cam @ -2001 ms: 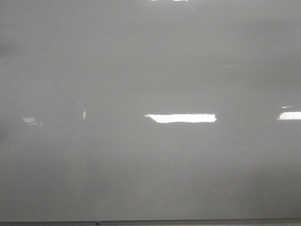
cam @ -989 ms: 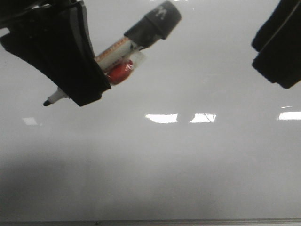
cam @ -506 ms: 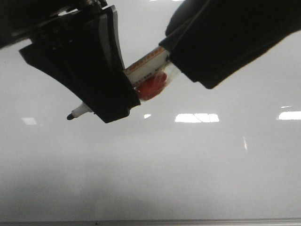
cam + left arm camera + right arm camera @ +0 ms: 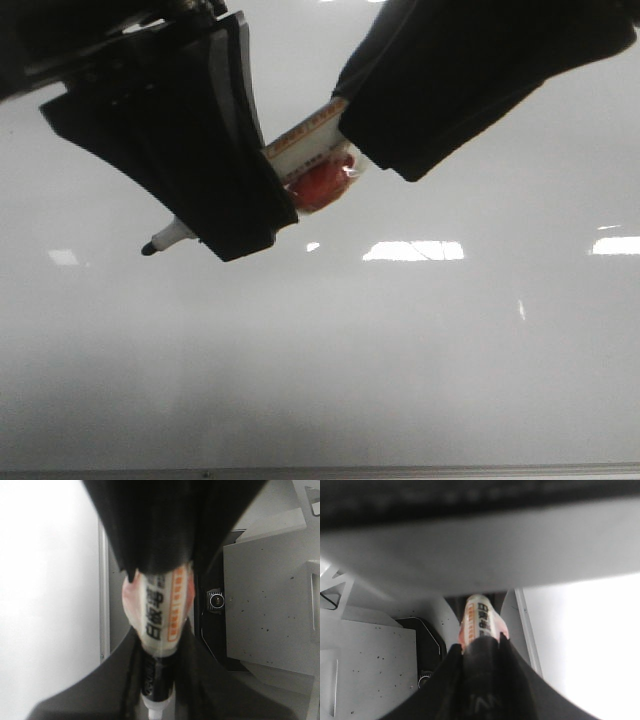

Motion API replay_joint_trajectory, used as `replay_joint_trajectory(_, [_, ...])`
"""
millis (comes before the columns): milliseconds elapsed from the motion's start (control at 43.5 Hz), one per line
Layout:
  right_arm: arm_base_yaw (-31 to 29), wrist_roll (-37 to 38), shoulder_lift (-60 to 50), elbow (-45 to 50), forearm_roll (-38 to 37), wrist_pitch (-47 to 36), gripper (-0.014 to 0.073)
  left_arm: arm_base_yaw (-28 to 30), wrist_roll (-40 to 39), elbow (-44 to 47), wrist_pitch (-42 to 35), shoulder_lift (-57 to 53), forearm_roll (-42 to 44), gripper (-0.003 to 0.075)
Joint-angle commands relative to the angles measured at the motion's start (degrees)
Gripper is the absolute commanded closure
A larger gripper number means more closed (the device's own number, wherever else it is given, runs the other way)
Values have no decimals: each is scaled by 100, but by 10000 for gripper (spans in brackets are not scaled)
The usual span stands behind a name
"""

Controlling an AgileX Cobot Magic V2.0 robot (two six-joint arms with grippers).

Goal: Write number 7 on whiteboard

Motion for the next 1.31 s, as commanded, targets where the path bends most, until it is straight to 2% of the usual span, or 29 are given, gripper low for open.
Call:
replay_joint_trajectory(0, [10,-13,-103,-205,396,-123,517,-45,-17,-187,-233,-158,-162,722])
replay_joint_trajectory(46, [10,-13,-101,-205,396,-123,543,-45,-26,-187,-242,-158,-162,697])
replay_joint_trajectory(92, [10,-13,-96,-205,396,-119,582,-45,-26,-187,-242,-158,-162,641])
replay_joint_trajectory(207, [10,-13,-96,-205,396,-119,666,-45,-74,-187,-299,-158,-162,440])
replay_joint_trajectory(253, [4,-8,-96,-205,396,-119,657,-45,-157,-187,-358,-168,-149,368])
replay_joint_trajectory(322, [-2,19,-96,-205,381,-119,658,-33,-216,-224,-411,-236,-149,317])
replay_joint_trajectory(391, [-20,220,-102,-205,230,-151,658,27,-352,-255,-400,-395,-149,312])
replay_joint_trajectory(483, [-182,799,-223,-205,-339,-121,658,266,-533,-264,-360,-713,-126,312])
replay_joint_trajectory(598, [-517,1727,-486,-205,-1258,-80,658,886,-941,-252,-360,-1184,-126,312])
replay_joint_trajectory(690, [-814,2437,-763,-205,-1673,15,658,1362,-1125,-242,-360,-1543,-183,314])
replay_joint_trajectory(828, [-1298,3298,-1358,61,-1730,-143,658,2169,-1490,10,-413,-2089,-340,314])
replay_joint_trajectory(989, [-1445,3808,-2199,913,-1580,-1388,659,2887,-2038,644,-413,-2734,-364,314])
replay_joint_trajectory(1104, [-1438,3803,-2370,1253,-1429,-2103,660,3073,-2055,938,-481,-3039,-477,314])
replay_joint_trajectory(1288, [-1438,3803,-1999,1261,-1304,-2566,660,3073,-2055,977,-555,-3073,-678,314])
